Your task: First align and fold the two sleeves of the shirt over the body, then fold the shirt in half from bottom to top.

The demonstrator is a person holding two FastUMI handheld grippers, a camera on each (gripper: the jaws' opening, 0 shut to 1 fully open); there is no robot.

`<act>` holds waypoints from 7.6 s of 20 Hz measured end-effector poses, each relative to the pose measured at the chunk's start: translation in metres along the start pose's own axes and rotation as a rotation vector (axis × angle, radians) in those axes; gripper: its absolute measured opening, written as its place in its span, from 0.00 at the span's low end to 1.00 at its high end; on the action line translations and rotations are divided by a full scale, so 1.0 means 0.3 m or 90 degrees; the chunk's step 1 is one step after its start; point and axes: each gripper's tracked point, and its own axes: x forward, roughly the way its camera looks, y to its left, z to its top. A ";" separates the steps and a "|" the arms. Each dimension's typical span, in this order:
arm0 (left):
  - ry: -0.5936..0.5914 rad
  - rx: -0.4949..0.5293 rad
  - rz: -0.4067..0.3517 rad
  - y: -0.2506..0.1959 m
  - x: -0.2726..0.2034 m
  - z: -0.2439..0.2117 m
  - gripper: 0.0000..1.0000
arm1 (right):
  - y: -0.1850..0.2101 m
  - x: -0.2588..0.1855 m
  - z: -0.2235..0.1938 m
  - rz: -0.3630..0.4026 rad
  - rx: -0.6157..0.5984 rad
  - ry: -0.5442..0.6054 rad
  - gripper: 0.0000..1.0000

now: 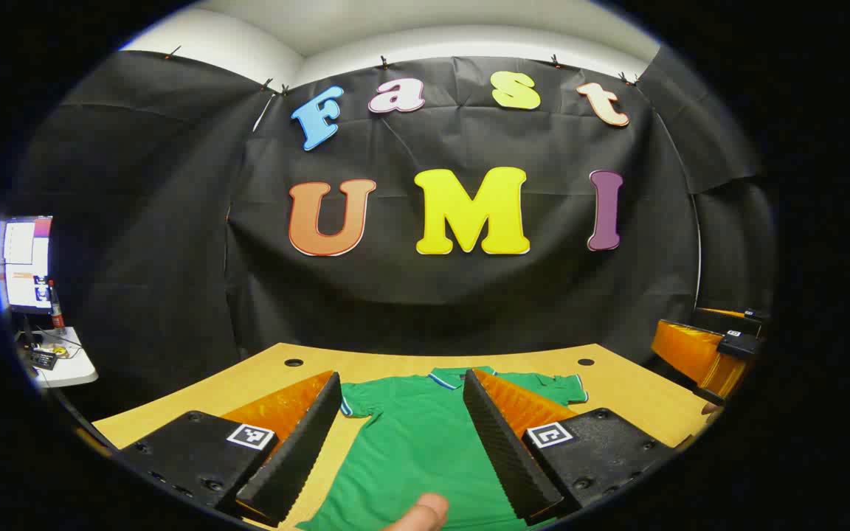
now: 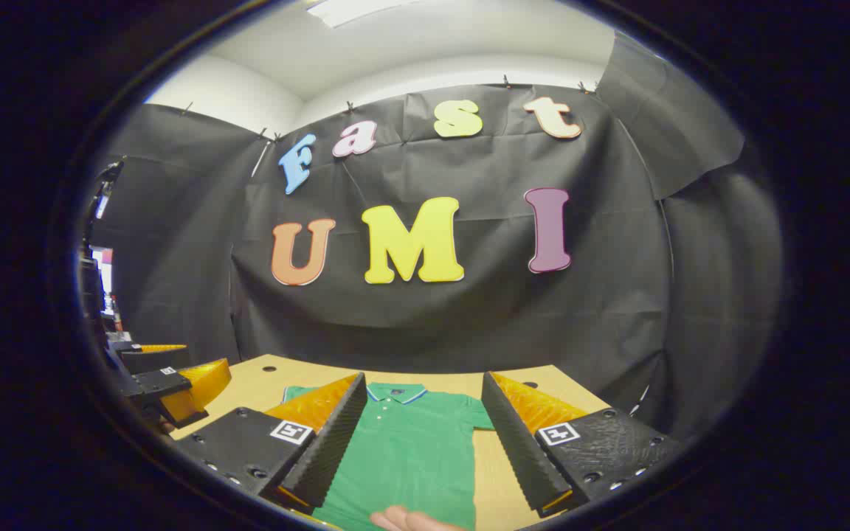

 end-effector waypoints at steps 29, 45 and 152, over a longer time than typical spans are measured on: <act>0.054 -0.059 -0.042 0.041 0.091 -0.095 1.00 | -0.347 0.618 -0.233 -0.120 -0.089 0.123 0.95; 0.105 -0.045 -0.010 0.110 0.178 -0.203 1.00 | -0.581 1.032 -0.875 -0.124 0.039 0.423 0.78; 0.278 0.000 -0.014 -0.156 0.987 -0.416 1.00 | -0.209 0.304 -0.380 0.108 -0.049 0.043 0.95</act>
